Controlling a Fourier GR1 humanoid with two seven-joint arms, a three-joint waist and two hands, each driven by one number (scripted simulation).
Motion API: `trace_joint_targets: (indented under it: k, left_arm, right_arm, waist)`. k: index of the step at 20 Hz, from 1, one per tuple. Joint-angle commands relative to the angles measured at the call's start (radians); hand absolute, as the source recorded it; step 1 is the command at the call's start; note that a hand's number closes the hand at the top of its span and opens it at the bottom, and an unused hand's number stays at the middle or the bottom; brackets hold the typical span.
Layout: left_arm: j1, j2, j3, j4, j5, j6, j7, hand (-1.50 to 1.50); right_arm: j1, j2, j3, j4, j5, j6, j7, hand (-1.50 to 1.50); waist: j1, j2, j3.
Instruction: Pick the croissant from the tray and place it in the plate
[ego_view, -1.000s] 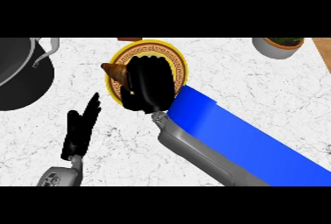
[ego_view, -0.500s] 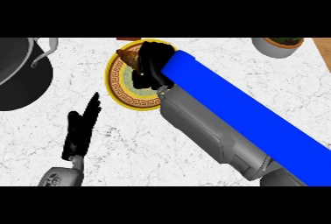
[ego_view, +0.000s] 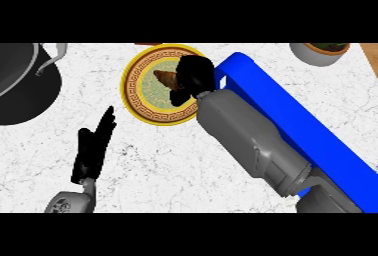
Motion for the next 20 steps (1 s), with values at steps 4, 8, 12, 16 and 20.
trace_joint_targets:
  k: [4, 8, 12, 16, 20]
  left_arm:
    - [-0.017, 0.013, 0.012, -0.022, 0.009, -0.016, 0.022, 0.00]
    - [0.009, 0.027, 0.023, -0.019, 0.026, -0.041, 0.001, 0.00]
    - [0.015, 0.010, 0.020, -0.033, 0.013, -0.009, 0.018, 0.00]
    - [0.032, 0.012, 0.034, 0.008, 0.011, -0.008, -0.021, 0.00]
    - [0.056, 0.022, 0.040, -0.068, 0.025, -0.014, 0.041, 0.00]
  right_arm:
    - [-0.017, 0.000, -0.038, 0.156, -0.092, 0.165, -0.179, -1.50]
    - [0.013, 0.000, -0.053, 0.046, -0.157, 0.107, -0.283, -1.50]
    - [0.056, 0.000, -0.217, -0.012, -0.276, -0.016, -0.477, -1.50]
    - [0.074, 0.000, -0.374, -0.032, -0.413, 0.006, -0.584, -1.50]
    - [0.145, 0.000, -0.403, -0.006, -0.474, 0.064, -0.705, -1.50]
  waist:
    - [0.008, 0.004, 0.001]
    - [-0.003, -0.004, 0.001]
    - [-0.019, -0.004, 0.004]
    - [-0.037, -0.005, 0.002]
    - [-0.041, -0.015, 0.002]
